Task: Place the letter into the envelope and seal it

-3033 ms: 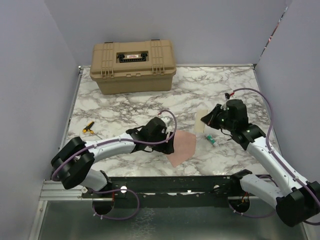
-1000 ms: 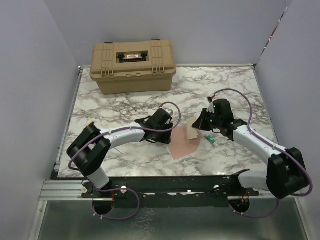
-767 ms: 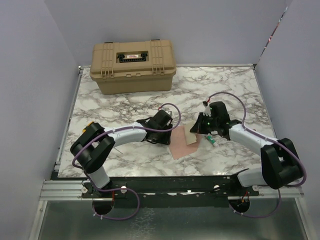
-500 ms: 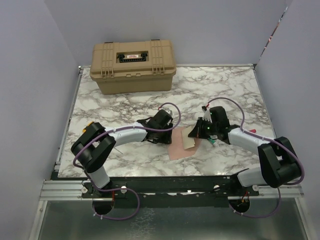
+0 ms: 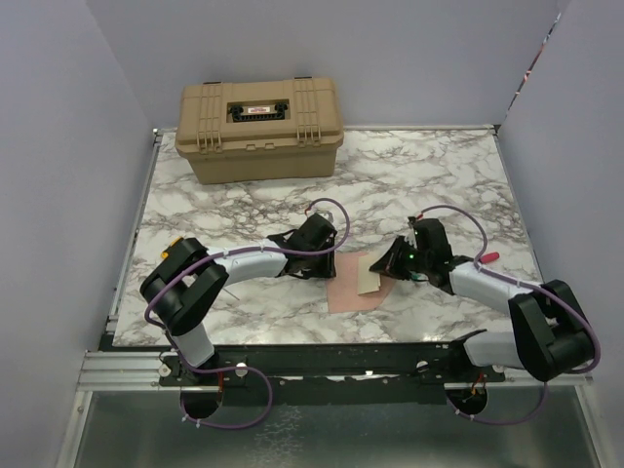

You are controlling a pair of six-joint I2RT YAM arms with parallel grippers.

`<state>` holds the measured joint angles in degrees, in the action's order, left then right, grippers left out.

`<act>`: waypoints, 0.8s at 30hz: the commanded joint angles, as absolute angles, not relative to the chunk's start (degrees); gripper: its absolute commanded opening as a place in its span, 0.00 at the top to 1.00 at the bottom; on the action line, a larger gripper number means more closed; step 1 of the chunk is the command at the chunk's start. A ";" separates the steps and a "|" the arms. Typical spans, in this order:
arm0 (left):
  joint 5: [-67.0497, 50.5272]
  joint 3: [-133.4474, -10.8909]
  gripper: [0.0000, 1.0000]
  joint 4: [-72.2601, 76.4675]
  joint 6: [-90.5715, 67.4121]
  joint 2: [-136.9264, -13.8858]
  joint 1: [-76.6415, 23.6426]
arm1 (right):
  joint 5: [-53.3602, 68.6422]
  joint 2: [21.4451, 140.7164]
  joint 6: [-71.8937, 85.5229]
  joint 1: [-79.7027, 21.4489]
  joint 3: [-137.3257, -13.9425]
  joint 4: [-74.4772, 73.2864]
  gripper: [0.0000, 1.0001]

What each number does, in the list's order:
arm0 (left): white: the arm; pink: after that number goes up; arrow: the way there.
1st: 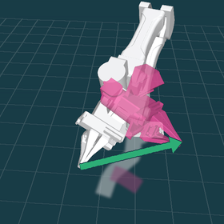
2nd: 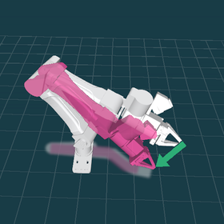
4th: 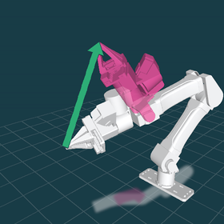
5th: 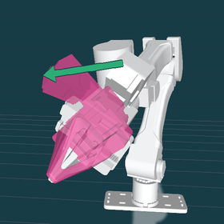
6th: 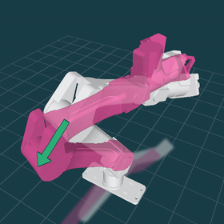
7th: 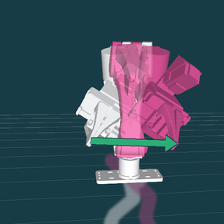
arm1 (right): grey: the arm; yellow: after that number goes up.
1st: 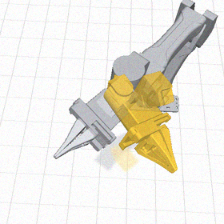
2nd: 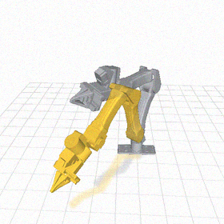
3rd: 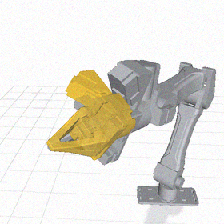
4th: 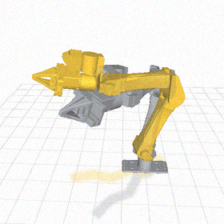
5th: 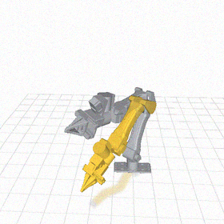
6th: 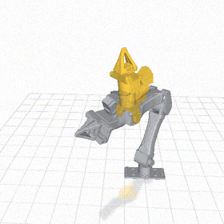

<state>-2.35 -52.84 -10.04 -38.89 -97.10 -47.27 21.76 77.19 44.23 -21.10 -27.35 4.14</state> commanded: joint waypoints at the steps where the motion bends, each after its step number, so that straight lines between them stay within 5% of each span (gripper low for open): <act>1: -0.44 -50.10 0.63 -13.01 -40.91 -100.01 -47.46 | 15.05 71.27 48.24 -21.35 -25.91 1.94 0.99; 24: -1.21 -50.61 0.63 -13.04 -40.52 -98.98 -46.48 | 16.26 77.51 47.80 -21.35 -27.17 -4.34 0.99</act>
<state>-1.93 -52.38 -8.84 -40.93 -97.19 -47.18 17.26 76.88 48.03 -21.10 -26.41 -0.25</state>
